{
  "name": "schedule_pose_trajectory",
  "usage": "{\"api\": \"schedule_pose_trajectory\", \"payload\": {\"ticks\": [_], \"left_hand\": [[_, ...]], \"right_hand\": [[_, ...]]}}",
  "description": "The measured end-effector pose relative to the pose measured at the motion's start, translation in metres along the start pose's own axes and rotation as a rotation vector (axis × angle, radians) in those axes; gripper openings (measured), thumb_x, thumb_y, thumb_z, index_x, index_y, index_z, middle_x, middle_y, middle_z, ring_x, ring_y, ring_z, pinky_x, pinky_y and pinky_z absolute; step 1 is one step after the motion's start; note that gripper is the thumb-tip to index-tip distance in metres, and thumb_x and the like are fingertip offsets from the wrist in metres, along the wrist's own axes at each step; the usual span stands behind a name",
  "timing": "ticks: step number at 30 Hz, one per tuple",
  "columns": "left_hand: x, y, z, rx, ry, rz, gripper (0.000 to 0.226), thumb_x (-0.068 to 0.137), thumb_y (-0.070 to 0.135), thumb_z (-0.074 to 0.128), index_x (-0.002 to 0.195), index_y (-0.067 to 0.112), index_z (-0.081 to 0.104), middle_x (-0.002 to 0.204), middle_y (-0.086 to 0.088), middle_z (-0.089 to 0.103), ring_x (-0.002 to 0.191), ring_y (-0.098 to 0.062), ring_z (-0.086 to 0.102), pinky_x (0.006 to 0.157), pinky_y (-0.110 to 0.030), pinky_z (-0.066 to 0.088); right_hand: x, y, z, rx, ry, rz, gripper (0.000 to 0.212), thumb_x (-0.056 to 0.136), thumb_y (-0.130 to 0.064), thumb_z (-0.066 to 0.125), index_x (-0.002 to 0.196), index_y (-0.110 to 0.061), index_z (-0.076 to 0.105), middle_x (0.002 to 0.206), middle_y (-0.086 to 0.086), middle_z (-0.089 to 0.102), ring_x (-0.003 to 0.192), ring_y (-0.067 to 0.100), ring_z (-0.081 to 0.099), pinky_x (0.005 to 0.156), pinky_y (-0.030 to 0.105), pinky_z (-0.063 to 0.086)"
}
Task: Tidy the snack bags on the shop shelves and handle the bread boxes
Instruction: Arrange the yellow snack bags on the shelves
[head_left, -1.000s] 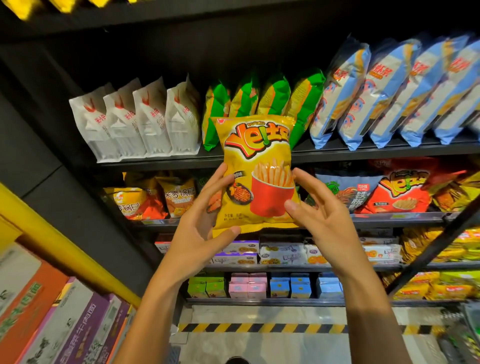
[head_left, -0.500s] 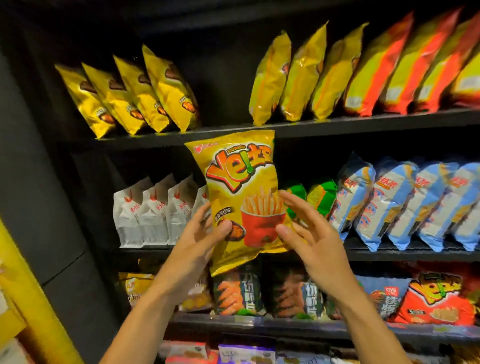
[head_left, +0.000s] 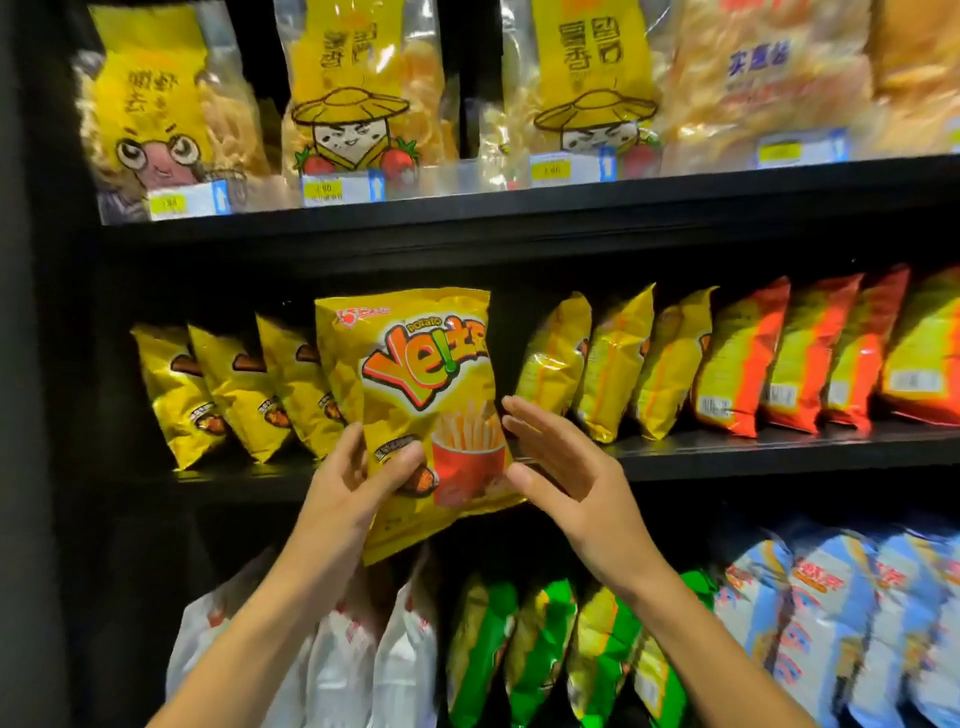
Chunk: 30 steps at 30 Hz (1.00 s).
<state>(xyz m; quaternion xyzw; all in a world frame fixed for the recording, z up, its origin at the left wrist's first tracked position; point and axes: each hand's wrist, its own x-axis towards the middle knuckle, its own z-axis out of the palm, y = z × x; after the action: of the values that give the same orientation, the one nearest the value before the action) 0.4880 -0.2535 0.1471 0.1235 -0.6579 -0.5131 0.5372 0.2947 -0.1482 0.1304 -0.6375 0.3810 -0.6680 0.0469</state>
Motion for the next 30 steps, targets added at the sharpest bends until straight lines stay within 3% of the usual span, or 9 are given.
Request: {"api": "schedule_pose_trajectory", "payload": {"ticks": [2,6,9,11,16,18,22,25,30], "left_hand": [[0.023,0.004,-0.004,0.066,0.037,0.055,0.079,0.09,0.018,0.075,0.155,0.027,0.03,0.11,0.024,0.056,0.082,0.028,0.06,0.065,-0.001,0.049],[0.069,0.003,-0.003,0.155,-0.015,0.097,0.094,0.07,0.042,0.088,0.148,0.034,0.037,0.134,0.009,0.065,0.122,-0.009,0.065,0.103,-0.037,0.055],[0.104,-0.01,0.011,0.348,-0.015,0.202,0.095,0.075,0.05,0.088,0.148,0.041,0.028,0.142,0.008,0.054,0.129,-0.01,0.056,0.11,-0.042,0.049],[0.125,-0.022,0.024,0.471,0.013,0.281,0.095,0.078,0.04,0.087,0.151,0.033,0.027,0.145,0.004,0.046,0.131,-0.011,0.05,0.11,-0.036,0.047],[0.156,-0.044,0.052,0.547,0.048,0.353,0.09,0.084,0.017,0.083,0.154,0.016,0.026,0.145,0.0,0.04,0.128,-0.008,0.044,0.084,0.006,0.033],[0.162,-0.056,0.061,0.54,-0.007,0.323,0.092,0.086,0.018,0.082,0.155,0.014,0.021,0.147,-0.003,0.037,0.134,-0.014,0.045,0.094,-0.001,0.038],[0.165,-0.072,0.064,0.641,-0.214,0.267,0.115,0.088,0.028,0.077,0.159,0.025,-0.014,0.164,0.002,0.001,0.157,-0.027,0.01,0.125,-0.05,0.028],[0.168,-0.072,0.056,0.746,-0.316,0.271,0.122,0.091,0.016,0.073,0.154,0.03,-0.031,0.165,0.011,-0.018,0.158,-0.022,-0.01,0.128,-0.049,0.015],[0.169,-0.069,0.064,0.78,-0.254,0.325,0.12,0.095,0.012,0.072,0.153,0.039,-0.03,0.163,0.013,-0.006,0.158,-0.022,0.003,0.126,-0.049,0.024]], "right_hand": [[0.025,0.008,-0.005,-0.104,0.107,-0.046,0.058,0.094,-0.016,0.076,0.146,-0.032,0.056,0.146,-0.015,0.059,0.139,0.004,0.051,0.115,0.037,0.045],[0.07,0.032,-0.012,-0.403,0.363,-0.05,0.068,0.091,-0.019,0.079,0.144,-0.047,0.047,0.151,-0.017,0.05,0.142,0.002,0.043,0.118,0.04,0.042],[0.092,0.046,-0.017,-0.672,0.395,-0.057,0.078,0.092,-0.022,0.077,0.153,-0.044,0.035,0.163,-0.019,0.028,0.151,0.003,0.023,0.125,0.041,0.032],[0.103,0.051,-0.017,-0.832,0.394,-0.064,0.082,0.09,-0.026,0.079,0.158,-0.039,0.033,0.168,-0.017,0.016,0.155,0.006,0.012,0.125,0.038,0.027],[0.113,0.064,-0.014,-1.049,0.355,-0.039,0.094,0.086,-0.034,0.081,0.162,-0.033,0.026,0.173,-0.011,-0.008,0.159,0.013,-0.014,0.124,0.033,0.011],[0.111,0.068,-0.015,-1.074,0.324,-0.002,0.093,0.088,-0.036,0.08,0.162,-0.033,0.025,0.172,-0.013,-0.014,0.158,0.01,-0.018,0.122,0.03,0.009],[0.11,0.07,-0.016,-1.07,0.294,0.036,0.087,0.091,-0.034,0.078,0.161,-0.033,0.027,0.171,-0.017,-0.015,0.156,0.006,-0.021,0.119,0.028,0.01],[0.11,0.069,-0.016,-1.083,0.291,0.054,0.085,0.092,-0.033,0.077,0.161,-0.035,0.027,0.17,-0.017,-0.016,0.157,0.007,-0.02,0.117,0.026,0.009],[0.109,0.073,-0.017,-1.068,0.305,0.035,0.083,0.09,-0.033,0.079,0.159,-0.033,0.033,0.171,-0.015,-0.012,0.158,0.009,-0.016,0.117,0.027,0.013]]}}
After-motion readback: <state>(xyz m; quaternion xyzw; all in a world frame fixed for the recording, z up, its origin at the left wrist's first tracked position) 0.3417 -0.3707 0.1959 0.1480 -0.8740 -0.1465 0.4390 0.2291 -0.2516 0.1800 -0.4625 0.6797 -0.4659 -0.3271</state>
